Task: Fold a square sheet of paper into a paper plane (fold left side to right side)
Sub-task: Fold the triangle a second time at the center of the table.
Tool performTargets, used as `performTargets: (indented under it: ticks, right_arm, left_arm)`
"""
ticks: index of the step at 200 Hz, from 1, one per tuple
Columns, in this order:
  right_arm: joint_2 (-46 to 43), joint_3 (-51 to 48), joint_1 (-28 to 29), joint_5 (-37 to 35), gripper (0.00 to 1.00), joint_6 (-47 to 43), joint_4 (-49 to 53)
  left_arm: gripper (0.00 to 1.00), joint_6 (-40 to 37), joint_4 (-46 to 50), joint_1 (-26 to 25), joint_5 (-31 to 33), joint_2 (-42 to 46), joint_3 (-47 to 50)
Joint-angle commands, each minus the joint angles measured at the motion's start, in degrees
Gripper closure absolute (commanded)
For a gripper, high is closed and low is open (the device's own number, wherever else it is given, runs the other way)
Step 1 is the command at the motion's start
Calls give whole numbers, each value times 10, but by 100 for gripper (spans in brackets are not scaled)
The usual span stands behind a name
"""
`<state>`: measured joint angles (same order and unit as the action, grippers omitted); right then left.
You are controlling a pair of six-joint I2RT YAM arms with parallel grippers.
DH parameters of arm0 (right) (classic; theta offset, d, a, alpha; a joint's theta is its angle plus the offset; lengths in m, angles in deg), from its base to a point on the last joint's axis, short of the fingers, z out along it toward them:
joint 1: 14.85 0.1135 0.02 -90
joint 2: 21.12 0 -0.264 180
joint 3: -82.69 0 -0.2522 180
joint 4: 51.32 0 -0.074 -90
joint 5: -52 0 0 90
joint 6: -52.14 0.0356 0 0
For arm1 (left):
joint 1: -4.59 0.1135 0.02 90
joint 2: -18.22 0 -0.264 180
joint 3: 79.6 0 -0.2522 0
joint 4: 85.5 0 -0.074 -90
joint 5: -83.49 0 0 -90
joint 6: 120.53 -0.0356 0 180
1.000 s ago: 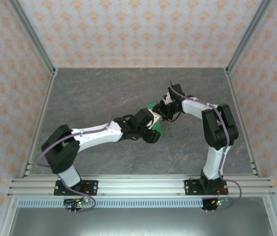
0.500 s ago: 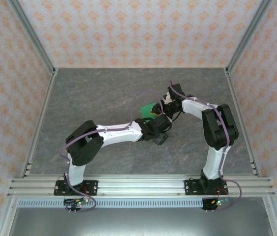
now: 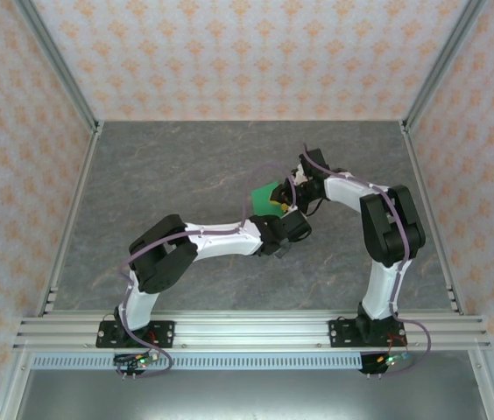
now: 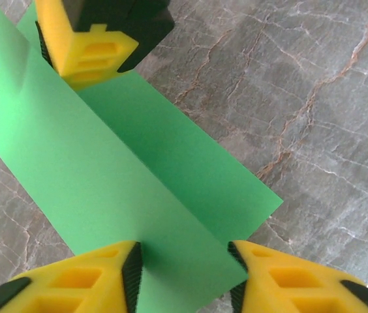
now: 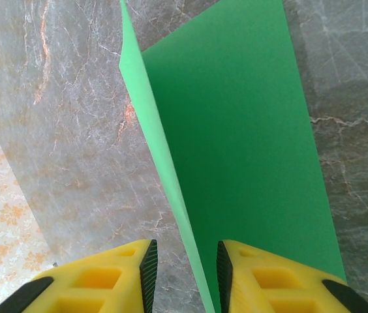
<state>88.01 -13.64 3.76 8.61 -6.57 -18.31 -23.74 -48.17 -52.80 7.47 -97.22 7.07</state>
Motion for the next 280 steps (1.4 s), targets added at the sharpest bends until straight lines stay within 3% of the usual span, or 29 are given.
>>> performTargets:
  ticks: [1,45,81,130,168,200,209,245,280]
  right_arm:
    - [-5,22,4,-13,66,-15,28]
    - [-4,30,4,-23,65,-25,39]
    - [-17,44,0,-38,57,-22,34]
    - [-45,105,-30,-73,39,-33,63]
    - [-82,130,-64,-117,35,-34,77]
    - [-162,58,-77,-156,34,-48,50]
    - [-184,32,-77,-158,35,-55,46]
    - [-250,-109,-76,-105,56,-36,-12]
    - [-244,-199,-42,-67,77,-12,-59]
  left_arm:
    - [67,-3,-8,-2,7,26,1]
    - [83,1,-26,-2,4,43,21]
    - [93,8,-31,-2,-4,46,28]
    - [96,31,-50,11,-33,57,54]
    - [97,45,-64,28,-64,77,67]
    - [97,63,-80,52,-112,86,74]
    - [97,70,-87,61,-131,90,79]
    - [97,95,-109,96,-203,108,101]
    - [96,114,-123,119,-257,125,124]
